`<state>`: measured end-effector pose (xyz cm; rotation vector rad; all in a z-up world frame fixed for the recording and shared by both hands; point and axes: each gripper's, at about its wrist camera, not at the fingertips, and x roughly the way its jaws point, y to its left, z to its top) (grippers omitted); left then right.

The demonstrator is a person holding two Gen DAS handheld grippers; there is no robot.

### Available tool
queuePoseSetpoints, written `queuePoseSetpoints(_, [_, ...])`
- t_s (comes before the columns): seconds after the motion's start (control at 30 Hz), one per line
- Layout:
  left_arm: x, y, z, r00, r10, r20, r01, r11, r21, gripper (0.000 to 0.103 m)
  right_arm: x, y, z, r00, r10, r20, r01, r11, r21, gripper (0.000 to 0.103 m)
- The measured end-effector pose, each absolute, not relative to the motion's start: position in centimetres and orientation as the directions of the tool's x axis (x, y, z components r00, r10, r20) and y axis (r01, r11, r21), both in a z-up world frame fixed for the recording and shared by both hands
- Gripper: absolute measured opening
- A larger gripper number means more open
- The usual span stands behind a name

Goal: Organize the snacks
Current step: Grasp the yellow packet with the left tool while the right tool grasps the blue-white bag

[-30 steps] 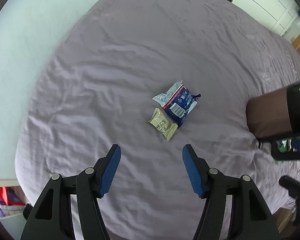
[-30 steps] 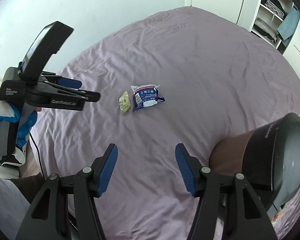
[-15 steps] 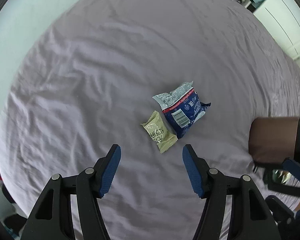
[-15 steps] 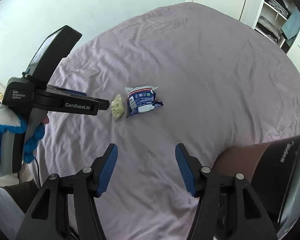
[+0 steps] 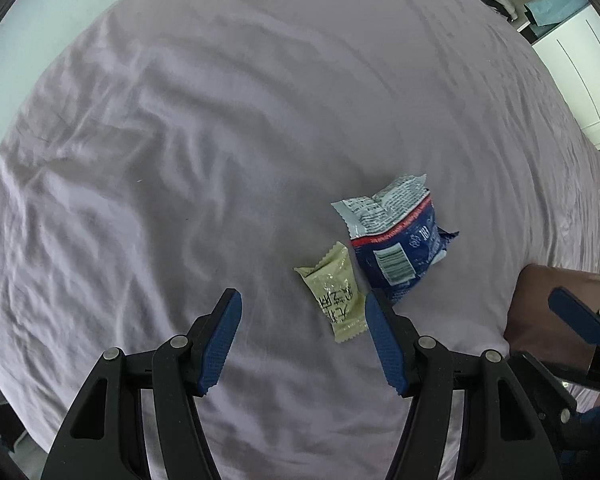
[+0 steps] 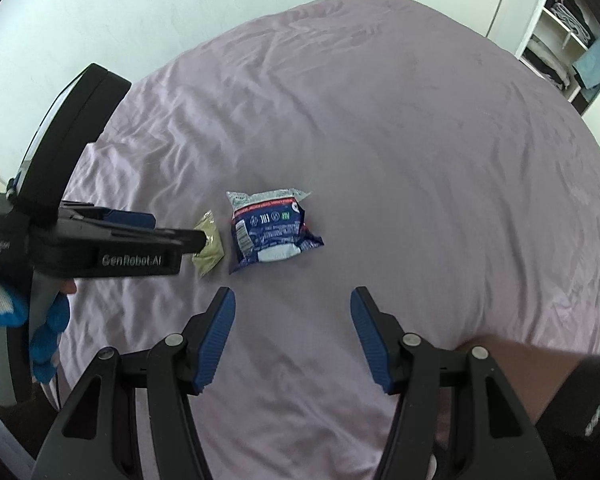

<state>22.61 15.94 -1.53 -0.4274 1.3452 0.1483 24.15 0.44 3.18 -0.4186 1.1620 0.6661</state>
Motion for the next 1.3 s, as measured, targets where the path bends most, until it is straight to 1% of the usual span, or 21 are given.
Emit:
queuePoseSetpoints(0.3, [23.7,16.0,-4.1,0.21,-0.194,-0.958,-0.411,0.872,-0.266,0.058,26.1,2.1,1.5,0.229,0.217,-0.949,-0.701,0.713,-0.006,0.058])
queuePoseSetpoints(0.43, [23.9,16.1,-4.8,0.21,-0.199,-0.957,-0.442,0.854,-0.274,0.058,26.6,2.6,1.0,0.226,0.205,-0.952,-0.712,0.702,-0.018,0.058])
queuePoseSetpoints(0.73, [24.4,14.2,-5.9,0.188,-0.13,-0.973,-0.437,0.876,-0.202,0.058,27.0,3.3,0.0,0.218,0.185,-0.958,-0.715,0.698,-0.028,0.058])
queuePoseSetpoints(0.83, [24.5,14.1,-5.8,0.19,-0.135,-0.972,-0.442,0.872,-0.208,0.054,27.0,3.7,-0.3,0.213,0.189,-0.959,-0.718,0.696,-0.022,0.058])
queuePoseSetpoints(1.0, [24.3,15.3,-5.7,0.19,-0.131,-0.973,-0.445,0.872,-0.204,0.043,27.1,4.3,-1.0,0.196,0.205,-0.959,-0.719,0.695,0.002,0.058])
queuePoseSetpoints(1.17, [23.9,17.0,-5.7,0.189,-0.109,-0.976,-0.448,0.875,-0.185,0.043,27.4,5.4,-2.1,0.184,0.209,-0.96,-0.719,0.695,0.014,0.058])
queuePoseSetpoints(1.2, [23.8,17.6,-5.9,0.187,-0.104,-0.977,-0.447,0.877,-0.179,0.043,27.3,5.6,-2.2,0.184,0.21,-0.96,-0.72,0.694,0.013,0.06])
queuePoseSetpoints(1.23, [23.8,17.8,-5.9,0.185,-0.099,-0.978,-0.446,0.878,-0.174,0.043,27.4,5.8,-2.4,0.183,0.21,-0.961,-0.722,0.692,0.014,0.085])
queuePoseSetpoints(1.27, [23.7,18.1,-6.0,0.182,-0.097,-0.978,-0.444,0.88,-0.17,0.043,27.5,6.2,-2.7,0.18,0.211,-0.961,-0.725,0.688,0.016,0.103])
queuePoseSetpoints(1.3, [23.6,18.4,-6.0,0.179,-0.097,-0.979,-0.441,0.882,-0.168,0.043,27.5,6.6,-2.9,0.181,0.21,-0.961,-0.731,0.682,0.011,0.103])
